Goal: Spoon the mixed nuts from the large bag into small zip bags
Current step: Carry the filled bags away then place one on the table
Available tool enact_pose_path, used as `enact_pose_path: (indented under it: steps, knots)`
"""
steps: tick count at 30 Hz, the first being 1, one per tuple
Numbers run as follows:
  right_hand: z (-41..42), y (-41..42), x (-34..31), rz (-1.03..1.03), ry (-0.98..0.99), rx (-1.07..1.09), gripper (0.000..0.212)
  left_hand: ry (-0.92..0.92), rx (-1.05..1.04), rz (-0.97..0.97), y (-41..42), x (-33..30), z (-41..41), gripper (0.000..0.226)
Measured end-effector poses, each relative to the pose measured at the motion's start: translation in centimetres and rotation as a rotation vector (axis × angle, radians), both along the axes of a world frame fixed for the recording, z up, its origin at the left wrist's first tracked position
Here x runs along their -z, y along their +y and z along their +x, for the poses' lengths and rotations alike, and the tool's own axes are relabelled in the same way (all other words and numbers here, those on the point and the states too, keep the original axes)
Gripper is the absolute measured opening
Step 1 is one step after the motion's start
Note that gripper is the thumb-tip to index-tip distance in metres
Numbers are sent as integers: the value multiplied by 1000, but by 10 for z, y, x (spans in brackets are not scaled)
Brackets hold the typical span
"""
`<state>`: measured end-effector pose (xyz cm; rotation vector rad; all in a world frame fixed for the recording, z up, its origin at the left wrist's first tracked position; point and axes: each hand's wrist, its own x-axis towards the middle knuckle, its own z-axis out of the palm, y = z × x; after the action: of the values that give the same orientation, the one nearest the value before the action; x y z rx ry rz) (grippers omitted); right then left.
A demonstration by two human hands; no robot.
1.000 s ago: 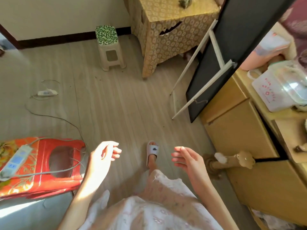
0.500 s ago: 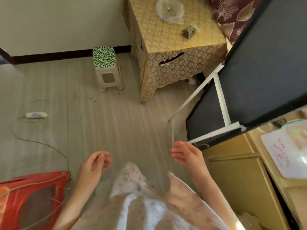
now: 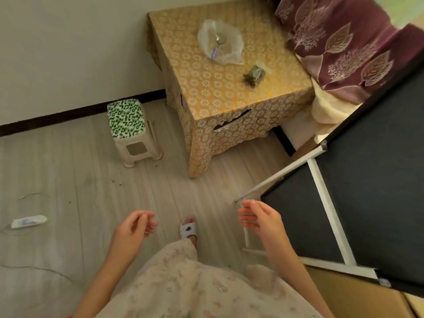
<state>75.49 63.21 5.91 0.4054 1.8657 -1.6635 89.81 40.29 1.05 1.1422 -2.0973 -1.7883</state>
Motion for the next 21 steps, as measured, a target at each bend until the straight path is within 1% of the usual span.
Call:
enact_pose_path:
  steps: [6, 9, 12, 15, 21]
  knots:
    - [-78, -49, -13, -42, 10, 83, 24, 30, 220, -66, -66, -23, -131, 29]
    - [-114, -67, -9, -58, -2, 114, 24, 58, 267, -77, -84, -27, -183, 29]
    - [-153, -81, -1, -61, -18, 139, 23, 57, 251, -67, -92, -20, -223, 30]
    - [-201, -92, 10, -44, -29, 135, 21, 30, 190, -27, -97, -8, -256, 30]
    - [-320, -132, 31, -9, -45, 24, 20, -28, 75, 13, -110, 5, -324, 28]
